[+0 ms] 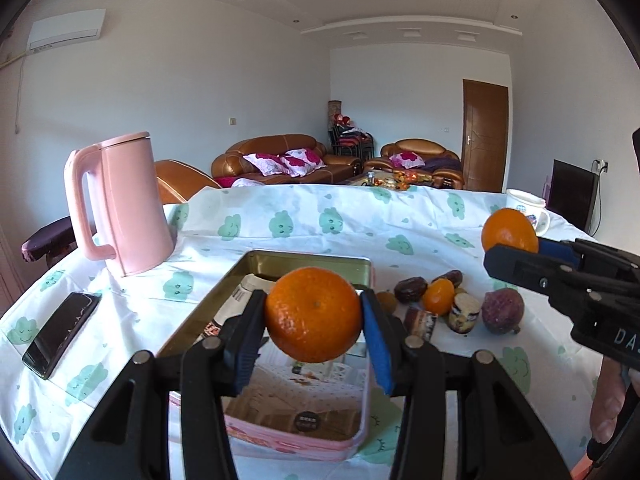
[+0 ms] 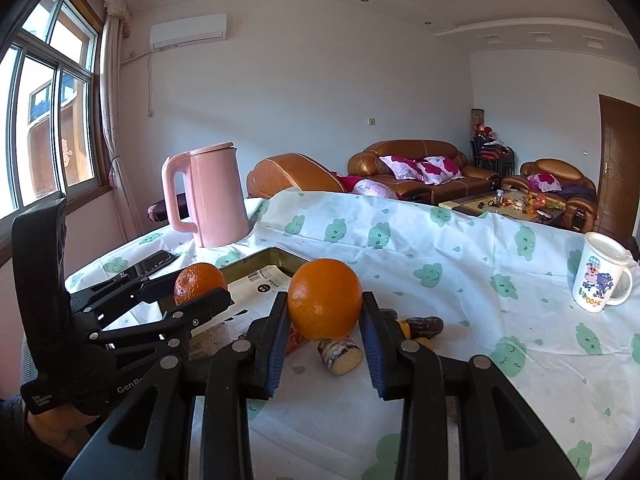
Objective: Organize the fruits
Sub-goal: 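Carry both oranges into the tin box and open both tools to release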
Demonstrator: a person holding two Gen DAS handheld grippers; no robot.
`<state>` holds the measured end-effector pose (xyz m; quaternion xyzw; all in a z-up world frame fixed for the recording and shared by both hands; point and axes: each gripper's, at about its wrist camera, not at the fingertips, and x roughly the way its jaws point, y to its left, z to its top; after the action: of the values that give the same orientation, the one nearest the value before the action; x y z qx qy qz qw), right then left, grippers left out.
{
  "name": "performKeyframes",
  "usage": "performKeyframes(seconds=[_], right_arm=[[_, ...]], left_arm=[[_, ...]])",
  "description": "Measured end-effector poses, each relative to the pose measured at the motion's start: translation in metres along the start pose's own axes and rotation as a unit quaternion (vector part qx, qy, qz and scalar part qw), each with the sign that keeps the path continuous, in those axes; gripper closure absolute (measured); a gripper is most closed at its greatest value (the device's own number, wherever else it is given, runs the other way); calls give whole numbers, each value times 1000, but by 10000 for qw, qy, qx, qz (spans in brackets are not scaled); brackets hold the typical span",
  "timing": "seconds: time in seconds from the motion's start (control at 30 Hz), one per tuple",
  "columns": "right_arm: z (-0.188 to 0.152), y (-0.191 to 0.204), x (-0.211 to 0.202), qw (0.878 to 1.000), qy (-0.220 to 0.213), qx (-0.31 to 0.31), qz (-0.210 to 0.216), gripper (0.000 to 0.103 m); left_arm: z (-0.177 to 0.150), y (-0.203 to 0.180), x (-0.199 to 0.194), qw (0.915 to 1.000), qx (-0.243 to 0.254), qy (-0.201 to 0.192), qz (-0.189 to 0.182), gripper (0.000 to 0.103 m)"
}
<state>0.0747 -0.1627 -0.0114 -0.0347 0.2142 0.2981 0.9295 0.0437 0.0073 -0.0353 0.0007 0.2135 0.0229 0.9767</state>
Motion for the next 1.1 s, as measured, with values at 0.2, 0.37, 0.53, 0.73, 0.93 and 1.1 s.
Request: performKeyframes(seconds=[0.2, 0.37, 0.53, 0.73, 0.93, 1.1], right_arm=[[15, 20, 39, 9993, 283, -104, 231, 67], [17, 31, 71, 9979, 548, -127, 331, 67], [13, 37, 97, 9957, 828, -112, 391, 67], [4, 43, 115, 9929, 1104, -132, 417, 67], [-3, 48, 124, 9905, 1293, -155, 438, 66], [-3, 49, 125, 9904, 1295, -178, 449, 66]], left_arm=[[8, 32, 24, 9995, -83, 235, 175, 54], [9, 43, 41, 9989, -1, 448, 153, 54], [4, 52, 60, 9974, -8, 698, 202, 55], [4, 57, 64, 9967, 4, 779, 221, 54], [4, 57, 69, 9956, 47, 897, 276, 54], [4, 60, 68, 9955, 6, 882, 361, 53]])
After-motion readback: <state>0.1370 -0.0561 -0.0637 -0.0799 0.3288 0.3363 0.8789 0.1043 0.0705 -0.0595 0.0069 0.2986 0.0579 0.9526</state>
